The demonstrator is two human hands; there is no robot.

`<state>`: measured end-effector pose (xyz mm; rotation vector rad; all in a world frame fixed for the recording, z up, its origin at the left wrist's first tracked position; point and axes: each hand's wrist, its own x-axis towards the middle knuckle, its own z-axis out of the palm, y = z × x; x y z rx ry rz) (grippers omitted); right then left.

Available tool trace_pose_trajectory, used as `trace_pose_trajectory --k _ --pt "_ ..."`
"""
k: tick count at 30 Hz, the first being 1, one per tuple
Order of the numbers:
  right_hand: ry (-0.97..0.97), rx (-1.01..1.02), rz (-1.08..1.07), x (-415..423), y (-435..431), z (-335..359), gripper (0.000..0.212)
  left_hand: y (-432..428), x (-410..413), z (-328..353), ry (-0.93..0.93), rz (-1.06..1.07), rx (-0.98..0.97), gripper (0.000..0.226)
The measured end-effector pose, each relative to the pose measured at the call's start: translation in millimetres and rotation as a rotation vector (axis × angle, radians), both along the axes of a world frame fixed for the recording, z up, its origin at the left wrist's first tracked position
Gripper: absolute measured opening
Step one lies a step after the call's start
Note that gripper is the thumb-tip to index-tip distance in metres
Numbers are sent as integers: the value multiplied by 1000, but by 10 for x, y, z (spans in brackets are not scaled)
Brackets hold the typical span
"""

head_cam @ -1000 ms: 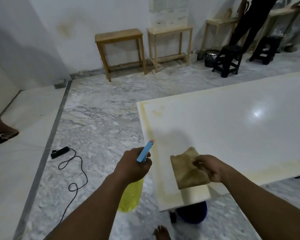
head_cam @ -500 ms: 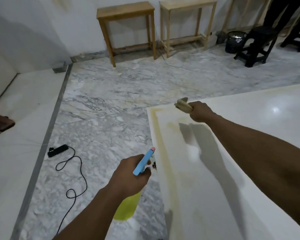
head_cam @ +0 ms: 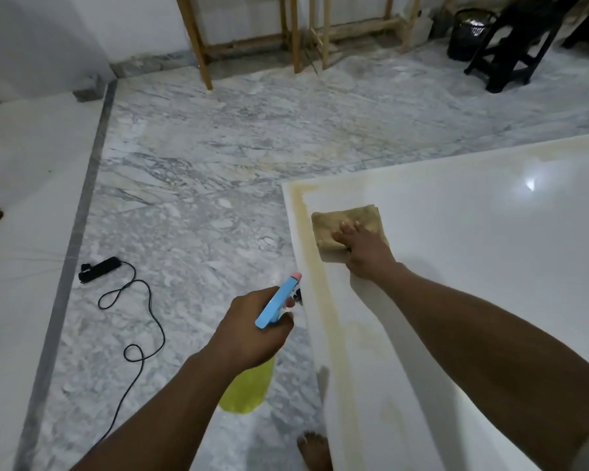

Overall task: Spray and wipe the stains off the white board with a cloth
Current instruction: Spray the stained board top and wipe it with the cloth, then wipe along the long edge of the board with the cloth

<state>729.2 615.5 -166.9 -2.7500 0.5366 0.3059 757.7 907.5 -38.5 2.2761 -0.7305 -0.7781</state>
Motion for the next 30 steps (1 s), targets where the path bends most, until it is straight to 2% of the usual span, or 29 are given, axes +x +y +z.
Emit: trace_pose_trajectory --k 5,12,17,21,25,28,30 --pt "-21 80 -17 -844 552 -60 67 199 -319 235 -54 -58 -74 5" --pt "-70 54 -42 -2409 1486 -358 68 930 -1312 383 -143 -119 -79 7" --pt "-13 67 -119 -3352 2260 -22 60 1441 -1919 314 -153 -143 -51 8" --pt "13 113 -124 -3802 2619 227 61 1646 -2294 370 -164 -176 -38 9" --pt "10 319 -252 -3699 2452 630 34 1672 -2375 530 -189 -179 -52 9" --pt "-173 654 -527 -3525 2250 1050 17 1631 -2290 664 -220 -188 -85 10" --pt "-292 945 -763 -3495 2088 1248 20 1582 -2216 710 -240 -206 -92 9"
